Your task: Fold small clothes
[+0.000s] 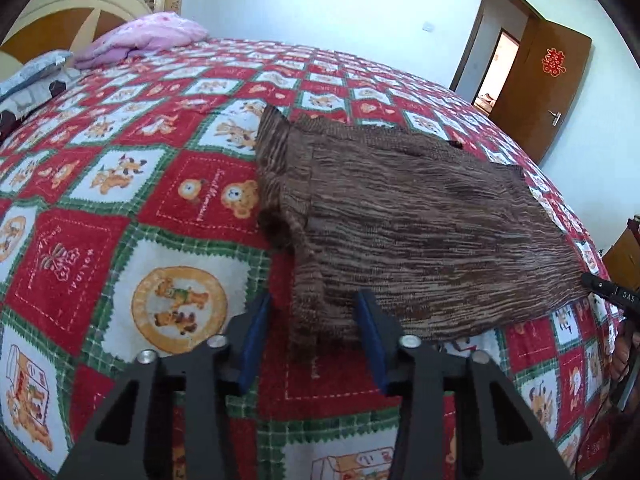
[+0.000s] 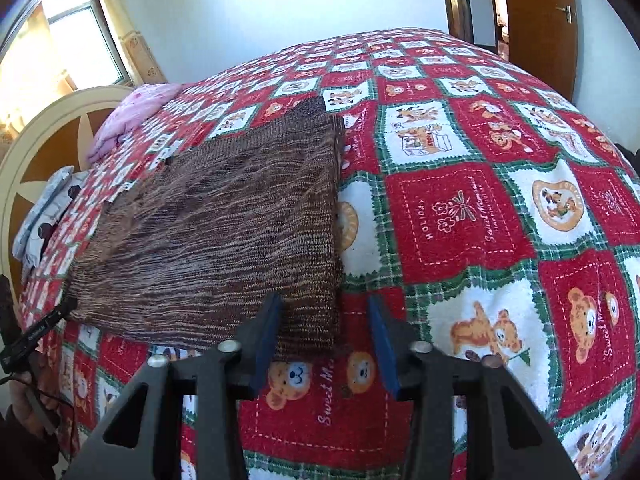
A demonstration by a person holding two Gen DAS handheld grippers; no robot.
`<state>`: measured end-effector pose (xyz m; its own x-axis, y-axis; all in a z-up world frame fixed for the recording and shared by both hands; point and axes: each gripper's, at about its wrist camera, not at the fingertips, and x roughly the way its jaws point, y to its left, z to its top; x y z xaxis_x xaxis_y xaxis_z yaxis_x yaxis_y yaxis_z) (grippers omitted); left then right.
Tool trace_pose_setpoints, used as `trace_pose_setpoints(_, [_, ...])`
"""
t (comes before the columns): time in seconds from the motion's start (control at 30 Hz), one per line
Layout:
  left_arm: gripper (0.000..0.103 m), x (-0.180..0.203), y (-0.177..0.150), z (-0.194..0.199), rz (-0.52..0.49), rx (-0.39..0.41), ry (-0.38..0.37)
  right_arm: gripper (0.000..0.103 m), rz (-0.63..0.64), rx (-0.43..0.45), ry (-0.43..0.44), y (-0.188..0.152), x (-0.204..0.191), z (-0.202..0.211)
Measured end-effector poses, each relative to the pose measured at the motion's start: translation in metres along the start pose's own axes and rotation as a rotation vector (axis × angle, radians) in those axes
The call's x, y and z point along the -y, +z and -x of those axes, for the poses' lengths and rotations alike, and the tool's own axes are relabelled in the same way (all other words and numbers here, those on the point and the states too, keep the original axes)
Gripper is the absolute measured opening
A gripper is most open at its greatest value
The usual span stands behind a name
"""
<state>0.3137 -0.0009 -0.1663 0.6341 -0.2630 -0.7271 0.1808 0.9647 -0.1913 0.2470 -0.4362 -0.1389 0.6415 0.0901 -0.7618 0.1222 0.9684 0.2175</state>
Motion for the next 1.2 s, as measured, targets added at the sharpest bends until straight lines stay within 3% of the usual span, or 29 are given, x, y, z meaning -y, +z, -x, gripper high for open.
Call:
trace_pose_setpoints(0.03, [0.013,0.0,0.0,0.0,-0.005,-0.001,-0.006,0.007,0.017,0.003,0.001,0.0,-0.003,0.002])
trace_pose_setpoints(0.1, [0.009,0.001,0.001,0.003,-0.019,0.001,-0.041,0.004,0.038,0.018,0.004,0.0,-0.009,0.01])
trace_pose_setpoints(0.3, [0.007,-0.002,0.006,0.028,-0.041,0.027,-0.081,0.003,0.106,0.008,-0.006,-0.009,-0.018,0.028])
trace_pose_setpoints(0.5, [0.007,-0.005,-0.01,0.016,-0.048,-0.008,-0.068,0.003,0.092,-0.021,-0.026,-0.031,-0.007,0.016])
trace_pose_setpoints(0.73, [0.007,-0.012,-0.009,0.022,-0.014,0.024,-0.105,0.002,0.103,-0.037,-0.046,-0.03,-0.011,0.018])
trace_pose_setpoints(0.87, [0.008,-0.008,-0.012,0.013,-0.055,0.006,-0.073,0.003,0.089,-0.033,-0.05,-0.03,-0.01,0.016])
trace_pose_setpoints(0.97, [0.016,-0.003,-0.016,0.016,-0.092,0.02,-0.026,0.007,0.098,-0.029,-0.069,-0.028,-0.015,0.022])
trace_pose_setpoints(1.0, [0.018,-0.003,-0.016,0.019,-0.095,0.025,-0.027,0.016,0.101,-0.024,-0.076,-0.027,-0.016,0.024])
trace_pose_setpoints(1.07, [0.034,-0.004,-0.017,0.022,-0.1,0.03,-0.011,0.037,0.109,0.011,-0.082,-0.025,-0.022,0.033])
trace_pose_setpoints(1.1, [0.048,-0.005,-0.018,0.026,-0.103,0.042,0.009,0.048,0.116,0.037,-0.092,-0.023,-0.027,0.039])
trace_pose_setpoints(1.13, [0.056,-0.007,-0.018,0.029,-0.104,0.053,0.018,0.051,0.125,0.059,-0.098,-0.022,-0.033,0.043])
trace_pose_setpoints(1.2, [0.061,-0.012,-0.02,0.034,-0.1,0.062,0.04,0.051,0.151,0.08,-0.088,-0.018,-0.047,0.048])
